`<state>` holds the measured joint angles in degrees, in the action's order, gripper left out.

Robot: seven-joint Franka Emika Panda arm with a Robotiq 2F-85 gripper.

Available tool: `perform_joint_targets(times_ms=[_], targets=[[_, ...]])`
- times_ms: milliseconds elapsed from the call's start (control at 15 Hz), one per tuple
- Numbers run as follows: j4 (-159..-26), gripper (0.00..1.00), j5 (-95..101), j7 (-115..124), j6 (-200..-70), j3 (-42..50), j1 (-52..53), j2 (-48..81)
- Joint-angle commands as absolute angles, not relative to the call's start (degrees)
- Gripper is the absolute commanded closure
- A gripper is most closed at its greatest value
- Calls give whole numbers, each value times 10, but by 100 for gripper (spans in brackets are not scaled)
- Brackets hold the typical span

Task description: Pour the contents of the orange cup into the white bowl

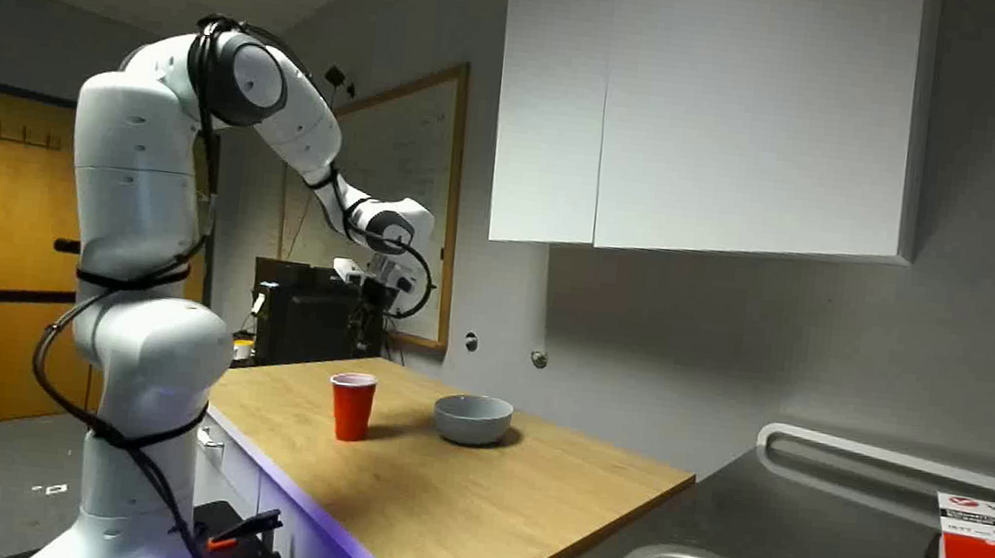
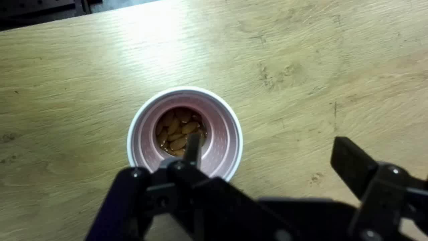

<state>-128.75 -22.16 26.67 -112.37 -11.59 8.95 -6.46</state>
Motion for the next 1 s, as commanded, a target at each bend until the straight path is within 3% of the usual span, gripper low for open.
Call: perform_joint_targets(times_ms=[0, 933], targets=[[-1286, 0, -221, 267, -1123, -114, 92, -64], [-1295, 0, -228, 257, -1125, -108, 89, -75]])
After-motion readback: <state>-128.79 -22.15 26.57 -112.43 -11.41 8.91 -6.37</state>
